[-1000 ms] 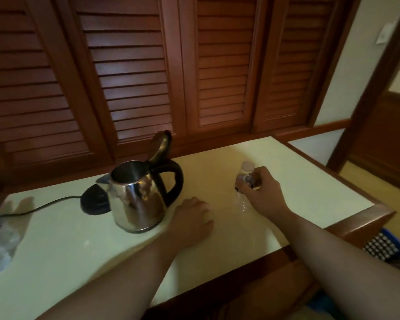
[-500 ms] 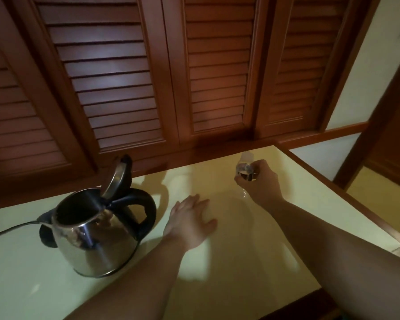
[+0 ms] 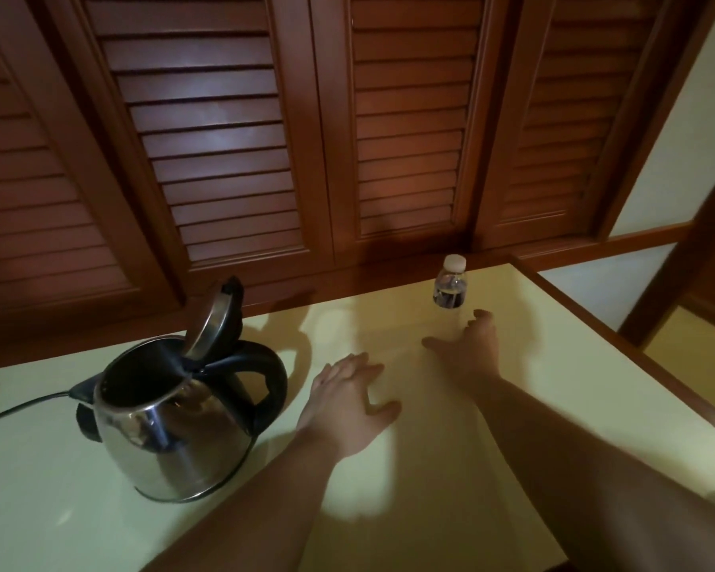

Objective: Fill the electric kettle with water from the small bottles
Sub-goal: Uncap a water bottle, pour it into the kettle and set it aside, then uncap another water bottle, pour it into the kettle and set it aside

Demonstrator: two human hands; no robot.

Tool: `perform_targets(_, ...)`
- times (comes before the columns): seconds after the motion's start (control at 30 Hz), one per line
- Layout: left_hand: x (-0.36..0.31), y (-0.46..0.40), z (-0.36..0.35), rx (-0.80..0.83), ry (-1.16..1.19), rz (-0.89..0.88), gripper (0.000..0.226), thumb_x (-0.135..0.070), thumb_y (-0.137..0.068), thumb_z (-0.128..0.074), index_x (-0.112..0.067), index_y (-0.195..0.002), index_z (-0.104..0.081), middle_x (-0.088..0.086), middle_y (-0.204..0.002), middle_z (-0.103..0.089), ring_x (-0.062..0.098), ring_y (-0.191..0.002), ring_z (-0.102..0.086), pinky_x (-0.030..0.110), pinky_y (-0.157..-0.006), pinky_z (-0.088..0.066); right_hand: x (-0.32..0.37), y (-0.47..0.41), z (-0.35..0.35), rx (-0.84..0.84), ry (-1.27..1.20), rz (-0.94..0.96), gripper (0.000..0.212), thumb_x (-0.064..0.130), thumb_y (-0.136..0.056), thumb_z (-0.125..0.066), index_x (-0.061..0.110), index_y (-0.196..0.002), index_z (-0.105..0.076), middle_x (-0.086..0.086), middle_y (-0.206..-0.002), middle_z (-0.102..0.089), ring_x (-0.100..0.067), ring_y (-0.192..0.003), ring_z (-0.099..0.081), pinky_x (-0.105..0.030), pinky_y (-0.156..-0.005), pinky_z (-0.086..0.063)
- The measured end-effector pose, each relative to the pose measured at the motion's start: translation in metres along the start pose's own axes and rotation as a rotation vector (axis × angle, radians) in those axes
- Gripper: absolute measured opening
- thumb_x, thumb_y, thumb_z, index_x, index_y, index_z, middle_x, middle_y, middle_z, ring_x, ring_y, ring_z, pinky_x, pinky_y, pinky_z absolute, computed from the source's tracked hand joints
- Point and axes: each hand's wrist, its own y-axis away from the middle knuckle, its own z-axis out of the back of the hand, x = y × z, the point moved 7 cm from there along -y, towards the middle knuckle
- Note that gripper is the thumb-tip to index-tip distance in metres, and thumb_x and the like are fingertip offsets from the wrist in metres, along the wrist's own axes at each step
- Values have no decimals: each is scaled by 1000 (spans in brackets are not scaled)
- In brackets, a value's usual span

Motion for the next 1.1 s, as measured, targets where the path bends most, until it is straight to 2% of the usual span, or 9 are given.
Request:
perform_targets(0.1, 2, 6, 5, -68, 69, 46, 67, -67, -84, -55, -30, -140, -54, -10, -146, -48, 13, -140, -39, 30, -119, -32, -2, 39, -2, 6, 67, 43, 75, 33, -80, -86, 14, -142, -47, -4, -140, -48, -23, -122, -51, -33, -95, -46)
perform_targets(0.17, 1, 13, 10, -88, 110, 63, 52, -54, -87, -60, -26, -131, -56, -10, -132, -49, 11, -128, -46, 28, -110, -42, 2, 64, -5, 37, 130, 101, 53, 34, -85, -79, 18, -130, -57, 0, -133, -52, -20, -119, -51, -30, -94, -42)
perform_targets(0.3, 1, 40, 22, -66, 137, 4, 34, -37, -93, -62, -25, -124, -56, -11, -130, -47, 8, -118, -49, 23, -100, -44, 22, 109, -17, 95, 263, 257, 31, 34, -90, -73, 20, -117, -65, 7, -113, -56, -18, -115, -54, -27, -90, -38)
perform_targets(0.4, 15, 72, 29, -20, 105, -75, 34, -37, -93, -60, -23, -124, -59, -10, -127, -51, 9, -115, -53, 21, -94, -41, 33, 146, -37, 164, 349, 345, 28, 37, -93, -68, 23, -117, -67, 7, -115, -59, -18, -116, -52, -27, -91, -38)
perform_targets(0.57, 58, 143, 47, 12, 32, -179, 36, -37, -91, -58, -10, -113, -68, 6, -117, -62, 24, -111, -57, 39, -99, -48, 47, 213, -83, 275, 390, 478, 31, 37, -89, -68, 20, -115, -71, 1, -118, -68, -23, -116, -55, -36, -97, -46)
perform_targets(0.67, 87, 188, 59, 31, 25, -191, 42, -37, -96, -61, -13, -129, -67, 5, -134, -62, 23, -125, -53, 34, -109, -42, 59, 252, -107, 282, 347, 537, 25, 37, -84, -69, 21, -102, -72, 4, -102, -70, -21, -103, -58, -36, -86, -48)
perform_targets(0.8, 135, 240, 82, -11, 53, -125, 42, -42, -95, -60, -21, -131, -68, -3, -140, -61, 15, -134, -49, 31, -113, -40, 79, 307, -143, 340, 273, 618, 10, 31, -80, -71, 29, -81, -61, 8, -81, -63, -15, -77, -58, -30, -68, -40)
perform_targets(0.93, 184, 282, 112, -102, 51, -20, 36, -43, -90, -64, -24, -118, -74, -5, -128, -66, 12, -124, -55, 28, -105, -47, 97, 354, -182, 461, 206, 680, 20, 37, -81, -69, 26, -97, -67, 7, -91, -64, -9, -79, -59, -26, -71, -45)
perform_targets(1.1, 235, 331, 155, -218, 39, 92, 22, -38, -86, -66, -22, -98, -76, -6, -100, -65, 14, -100, -60, 32, -86, -53, 122, 397, -235, 548, 342, 735, 42, 32, -90, -74, 16, -127, -65, -1, -127, -60, -23, -122, -51, -33, -103, -40)
